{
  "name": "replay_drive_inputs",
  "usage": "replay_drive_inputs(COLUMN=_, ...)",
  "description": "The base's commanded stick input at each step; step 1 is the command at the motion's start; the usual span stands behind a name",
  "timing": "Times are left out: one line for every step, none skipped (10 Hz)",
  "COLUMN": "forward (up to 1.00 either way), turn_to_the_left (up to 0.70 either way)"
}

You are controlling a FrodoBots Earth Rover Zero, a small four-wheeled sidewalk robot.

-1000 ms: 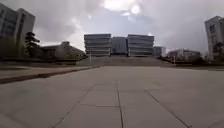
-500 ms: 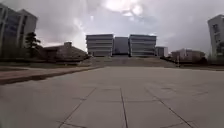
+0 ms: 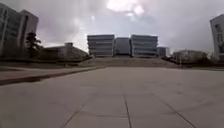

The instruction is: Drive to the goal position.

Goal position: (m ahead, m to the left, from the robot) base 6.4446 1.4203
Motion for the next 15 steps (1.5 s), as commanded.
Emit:
replay_drive_inputs(forward=1.00, turn_to_the_left=0.00)
replay_drive_inputs(forward=1.00, turn_to_the_left=0.00)
replay_drive_inputs(forward=1.00, turn_to_the_left=0.00)
replay_drive_inputs(forward=1.00, turn_to_the_left=0.00)
replay_drive_inputs(forward=1.00, turn_to_the_left=0.00)
replay_drive_inputs(forward=1.00, turn_to_the_left=0.00)
replay_drive_inputs(forward=1.00, turn_to_the_left=0.00)
replay_drive_inputs(forward=1.00, turn_to_the_left=0.00)
replay_drive_inputs(forward=1.00, turn_to_the_left=0.00)
replay_drive_inputs(forward=1.00, turn_to_the_left=0.00)
replay_drive_inputs(forward=1.00, turn_to_the_left=0.00)
replay_drive_inputs(forward=1.00, turn_to_the_left=0.00)
replay_drive_inputs(forward=1.00, turn_to_the_left=0.00)
replay_drive_inputs(forward=1.00, turn_to_the_left=0.00)
replay_drive_inputs(forward=1.00, turn_to_the_left=0.00)
